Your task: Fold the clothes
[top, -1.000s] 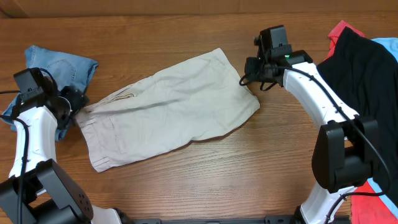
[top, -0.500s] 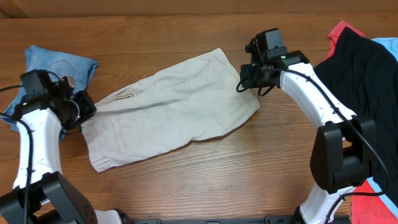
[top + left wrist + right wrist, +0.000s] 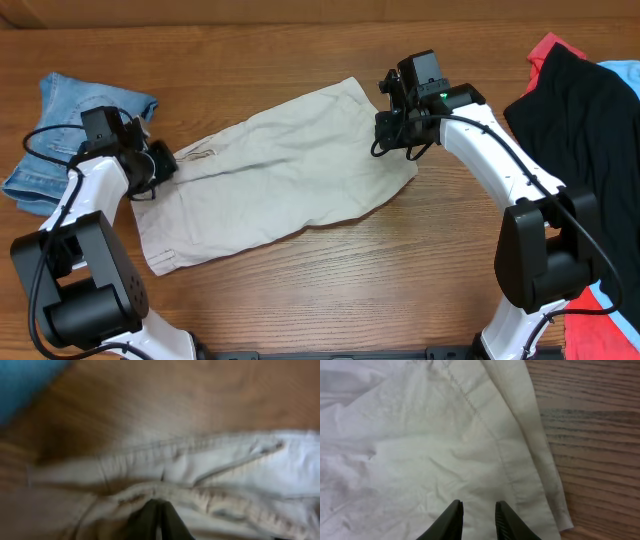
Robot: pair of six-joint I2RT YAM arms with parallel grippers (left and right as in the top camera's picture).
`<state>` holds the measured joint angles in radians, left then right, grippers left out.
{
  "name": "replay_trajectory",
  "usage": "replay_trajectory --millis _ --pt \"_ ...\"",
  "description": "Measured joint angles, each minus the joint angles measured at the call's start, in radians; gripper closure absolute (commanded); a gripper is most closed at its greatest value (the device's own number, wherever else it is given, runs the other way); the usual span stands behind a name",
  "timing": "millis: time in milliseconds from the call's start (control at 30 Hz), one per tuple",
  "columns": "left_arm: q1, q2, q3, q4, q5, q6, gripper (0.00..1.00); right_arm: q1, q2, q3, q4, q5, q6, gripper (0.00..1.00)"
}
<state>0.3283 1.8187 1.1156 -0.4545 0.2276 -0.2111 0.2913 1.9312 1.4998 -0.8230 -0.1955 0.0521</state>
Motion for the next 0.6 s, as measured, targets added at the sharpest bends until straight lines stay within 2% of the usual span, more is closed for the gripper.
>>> replay_trajectory --millis 200,267,433,533,600 --pt "0.000 0.000 -0.002 0.180 -0.023 -0.109 0.82 0.036 0.000 0.000 0.005 -0.004 -0.001 0.75" --pt "0.000 0.000 -0.002 0.191 -0.018 -0.134 0.87 0.055 0.000 0.000 0.016 -0.007 0.000 0.75" --pt "0.000 -0.003 0.000 0.109 0.050 -0.157 0.96 0.091 0.000 0.000 0.014 -0.029 -0.018 0.75" --pt "0.000 -0.034 0.003 0.010 0.099 -0.157 0.96 0.106 0.000 0.000 0.000 -0.073 -0.067 0.82" --pt "-0.005 -0.089 0.004 -0.060 0.134 -0.149 0.96 0.120 0.000 0.000 0.010 -0.095 -0.096 0.82"
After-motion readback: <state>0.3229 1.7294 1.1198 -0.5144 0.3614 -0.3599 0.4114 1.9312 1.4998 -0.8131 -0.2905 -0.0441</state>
